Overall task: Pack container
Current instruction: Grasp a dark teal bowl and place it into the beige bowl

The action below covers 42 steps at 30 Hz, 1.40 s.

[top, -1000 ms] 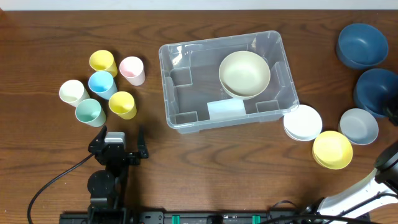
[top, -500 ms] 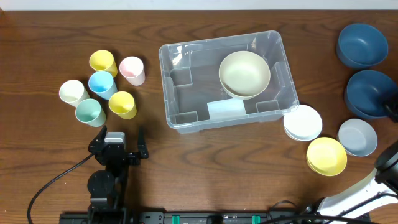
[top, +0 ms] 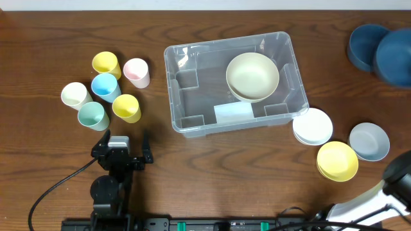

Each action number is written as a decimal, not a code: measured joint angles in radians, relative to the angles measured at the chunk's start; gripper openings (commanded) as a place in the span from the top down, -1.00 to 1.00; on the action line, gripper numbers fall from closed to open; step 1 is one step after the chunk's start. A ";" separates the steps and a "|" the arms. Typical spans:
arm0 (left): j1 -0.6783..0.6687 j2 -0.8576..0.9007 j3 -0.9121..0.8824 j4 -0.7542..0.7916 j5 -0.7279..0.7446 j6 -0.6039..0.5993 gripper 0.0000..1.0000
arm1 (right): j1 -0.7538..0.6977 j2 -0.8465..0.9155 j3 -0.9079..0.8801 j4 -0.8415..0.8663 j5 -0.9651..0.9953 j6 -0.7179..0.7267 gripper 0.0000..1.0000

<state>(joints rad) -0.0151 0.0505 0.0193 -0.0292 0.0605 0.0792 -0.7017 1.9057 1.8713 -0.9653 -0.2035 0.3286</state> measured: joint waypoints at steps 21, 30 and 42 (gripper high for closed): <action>0.000 0.000 0.000 0.000 0.000 0.000 -0.96 | 0.829 -0.106 0.045 -0.027 0.238 0.000 0.98; 0.000 0.000 0.000 0.000 0.000 0.000 -0.96 | 0.854 -0.027 0.041 -0.113 0.302 0.004 0.98; 0.000 0.000 0.000 0.000 0.000 0.000 -0.96 | 0.884 -0.027 -0.122 -0.090 0.296 -0.002 0.97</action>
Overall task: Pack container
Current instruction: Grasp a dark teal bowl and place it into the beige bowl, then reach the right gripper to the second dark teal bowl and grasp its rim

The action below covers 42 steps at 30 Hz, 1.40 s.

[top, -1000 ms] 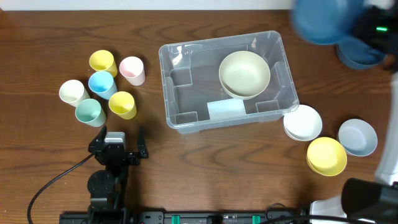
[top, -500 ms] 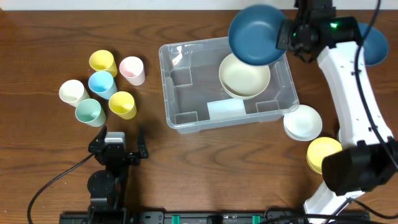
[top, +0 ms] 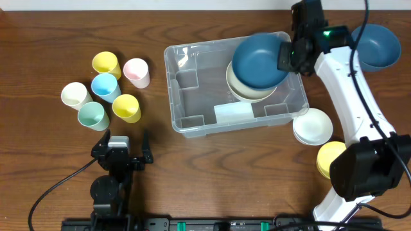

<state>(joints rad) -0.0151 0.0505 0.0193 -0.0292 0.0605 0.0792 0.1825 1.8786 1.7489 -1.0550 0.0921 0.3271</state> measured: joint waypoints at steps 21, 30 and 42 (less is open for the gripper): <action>0.000 0.000 0.000 0.000 0.000 0.000 -0.96 | 0.000 0.000 -0.176 0.184 -0.067 -0.009 0.38; 0.000 0.000 0.000 0.000 0.000 0.000 -0.96 | 0.000 0.000 -0.166 0.188 -0.077 -0.032 0.48; 0.000 0.000 0.000 0.000 0.000 0.000 -0.96 | -0.222 -0.099 0.134 0.082 -0.082 -0.042 0.42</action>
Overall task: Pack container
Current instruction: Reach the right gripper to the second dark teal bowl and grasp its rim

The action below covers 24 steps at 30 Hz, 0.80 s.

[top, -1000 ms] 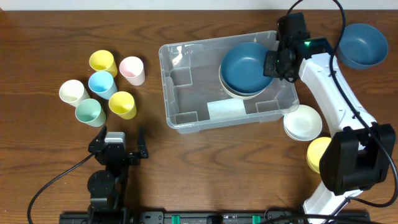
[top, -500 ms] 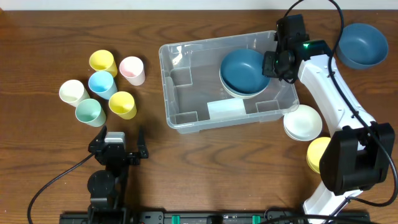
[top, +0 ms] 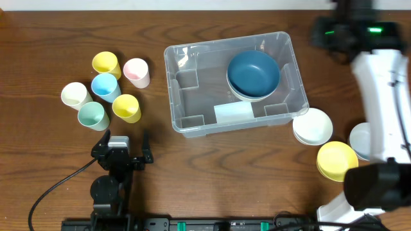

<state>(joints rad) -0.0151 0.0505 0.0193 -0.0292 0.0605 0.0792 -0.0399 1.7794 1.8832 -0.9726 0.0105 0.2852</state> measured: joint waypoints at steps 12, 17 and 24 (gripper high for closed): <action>0.000 0.000 0.000 0.000 0.000 0.000 -0.96 | -0.322 0.101 -0.054 0.103 0.076 0.060 0.43; 0.000 0.000 0.000 0.000 0.000 0.000 -0.96 | -0.363 0.229 -0.058 0.125 0.076 0.074 0.44; 0.000 0.000 0.000 0.000 0.000 0.000 -0.96 | -0.392 0.374 -0.070 0.167 0.050 0.108 0.44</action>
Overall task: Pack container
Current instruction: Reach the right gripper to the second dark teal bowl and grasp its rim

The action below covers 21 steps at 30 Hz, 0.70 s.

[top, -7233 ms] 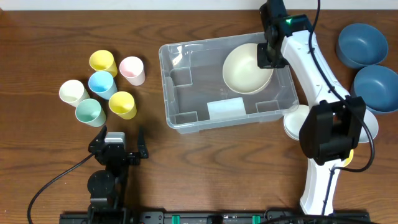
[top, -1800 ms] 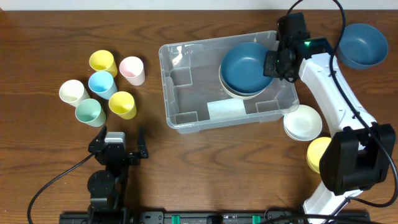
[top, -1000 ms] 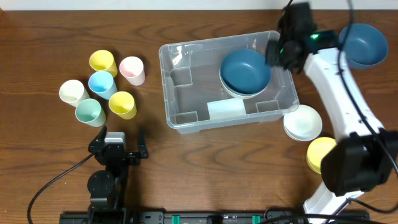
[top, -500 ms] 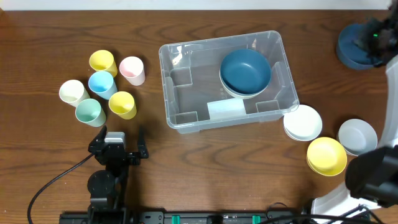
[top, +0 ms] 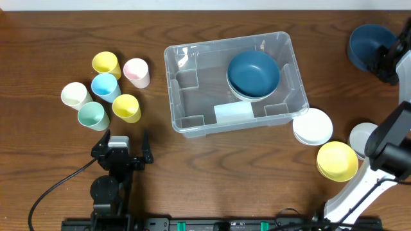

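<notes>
The clear plastic container stands mid-table. Inside it at the back right, a dark blue bowl is nested in a cream bowl. A second dark blue bowl sits at the far right back, with my right gripper at its right rim; its fingers are too dark to tell open from shut. My left gripper rests open near the front edge, holding nothing.
Several cups stand left of the container: yellow, pink, blue, white, teal, yellow. To its right lie white bowls, a grey bowl and yellow bowls.
My right gripper has moved from the upper right of the table out to the right rim of the remaining dark blue bowl. The bowl in the container and the left arm are unchanged.
Two dark blue bowls sat at the far right and only a cream bowl lay in the container. Then my right gripper held one blue bowl over the cream bowl. Then that bowl lay nested in it, the gripper withdrawn. Now the gripper is at the other blue bowl.
</notes>
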Each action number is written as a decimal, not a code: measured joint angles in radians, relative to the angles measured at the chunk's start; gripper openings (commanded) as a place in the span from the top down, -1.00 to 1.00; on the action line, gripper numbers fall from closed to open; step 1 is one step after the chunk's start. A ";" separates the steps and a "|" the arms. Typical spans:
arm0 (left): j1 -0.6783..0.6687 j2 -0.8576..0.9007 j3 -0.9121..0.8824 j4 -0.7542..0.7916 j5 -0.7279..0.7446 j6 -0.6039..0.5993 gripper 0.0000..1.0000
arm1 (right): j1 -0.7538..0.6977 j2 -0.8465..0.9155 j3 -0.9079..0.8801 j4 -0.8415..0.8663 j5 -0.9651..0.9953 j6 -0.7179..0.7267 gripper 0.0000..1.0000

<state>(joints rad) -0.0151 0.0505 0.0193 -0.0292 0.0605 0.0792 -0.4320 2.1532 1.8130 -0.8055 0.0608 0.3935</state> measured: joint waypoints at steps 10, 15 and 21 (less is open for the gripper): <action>0.000 0.000 0.000 0.000 0.000 0.000 -0.96 | -0.023 0.014 -0.004 0.091 -0.009 0.017 0.43; 0.000 0.000 0.000 0.000 0.000 0.000 -0.96 | -0.025 0.019 -0.004 0.113 -0.009 0.024 0.41; 0.000 0.000 0.000 0.000 0.000 0.000 -0.96 | -0.035 0.052 -0.004 0.136 -0.009 0.037 0.41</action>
<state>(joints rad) -0.0151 0.0505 0.0193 -0.0292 0.0605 0.0792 -0.4667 2.2051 1.8088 -0.6693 0.0521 0.4301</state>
